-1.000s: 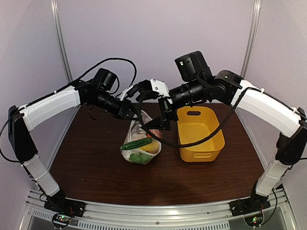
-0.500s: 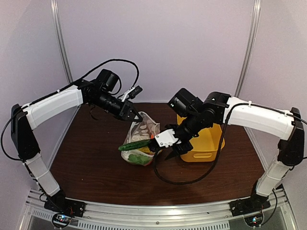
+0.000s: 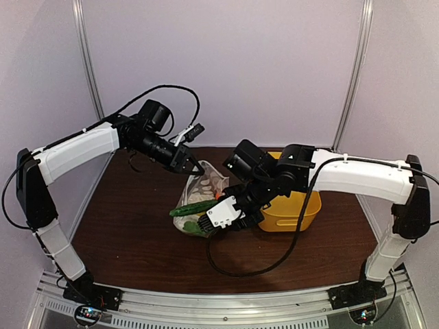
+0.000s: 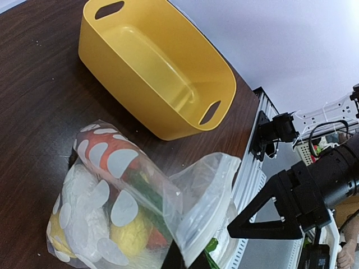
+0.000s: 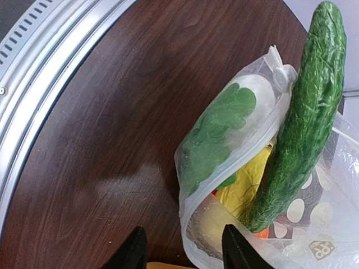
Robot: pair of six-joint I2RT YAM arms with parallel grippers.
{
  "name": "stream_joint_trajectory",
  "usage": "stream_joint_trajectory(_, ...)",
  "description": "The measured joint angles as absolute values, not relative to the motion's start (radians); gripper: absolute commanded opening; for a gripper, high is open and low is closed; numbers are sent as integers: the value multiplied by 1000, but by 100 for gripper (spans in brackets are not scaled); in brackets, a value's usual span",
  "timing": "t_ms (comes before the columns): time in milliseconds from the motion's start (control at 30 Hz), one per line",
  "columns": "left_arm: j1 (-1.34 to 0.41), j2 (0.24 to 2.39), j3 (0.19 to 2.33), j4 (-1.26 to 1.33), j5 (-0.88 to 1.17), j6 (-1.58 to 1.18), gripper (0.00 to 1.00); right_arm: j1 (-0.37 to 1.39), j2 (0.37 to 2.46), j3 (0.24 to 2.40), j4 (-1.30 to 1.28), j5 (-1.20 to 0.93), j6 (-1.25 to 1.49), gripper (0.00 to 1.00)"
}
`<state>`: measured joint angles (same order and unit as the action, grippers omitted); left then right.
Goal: Place the food in the zip-top bag and seal the zipper
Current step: Adjust the zipper food storage bag at the center of the board.
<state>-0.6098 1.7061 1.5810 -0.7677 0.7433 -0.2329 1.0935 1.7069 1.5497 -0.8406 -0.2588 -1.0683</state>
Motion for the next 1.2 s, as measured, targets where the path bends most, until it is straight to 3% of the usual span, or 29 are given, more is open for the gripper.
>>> stream_joint_trajectory(100, -610, 1708, 1581, -769, 746, -232, 0, 1103, 1732, 1560, -823, -206, -1057, 14)
stream_joint_trajectory(200, -610, 1713, 1581, -778, 748, -226, 0, 1110, 1794, 1598, -819, -158, -1048, 0)
stream_joint_trajectory(433, -611, 1725, 1631, -867, 709, -218, 0, 1136, 1851, 1684, -879, -109, -1027, 0)
stream_joint_trajectory(633, -607, 1718, 1718, -897, 556, -254, 0, 1165, 1762, 1779, -850, -145, -990, 0)
stream_joint_trajectory(767, -641, 1840, 1904, -994, 524, -292, 0, 1164, 1795, 1906, -905, -188, -970, 0)
stream_joint_trajectory(900, -710, 1800, 1870, -990, 385, -307, 0, 1151, 1784, 1904, -887, -231, -943, 0)
stream_joint_trajectory(1100, -627, 1747, 1888, -943, 289, -328, 0, 1129, 1847, 2006, -934, -260, -925, 0)
stream_joint_trajectory(1200, -635, 1648, 1845, -902, 331, -350, 0, 1116, 1826, 1942, -904, -265, -915, 0)
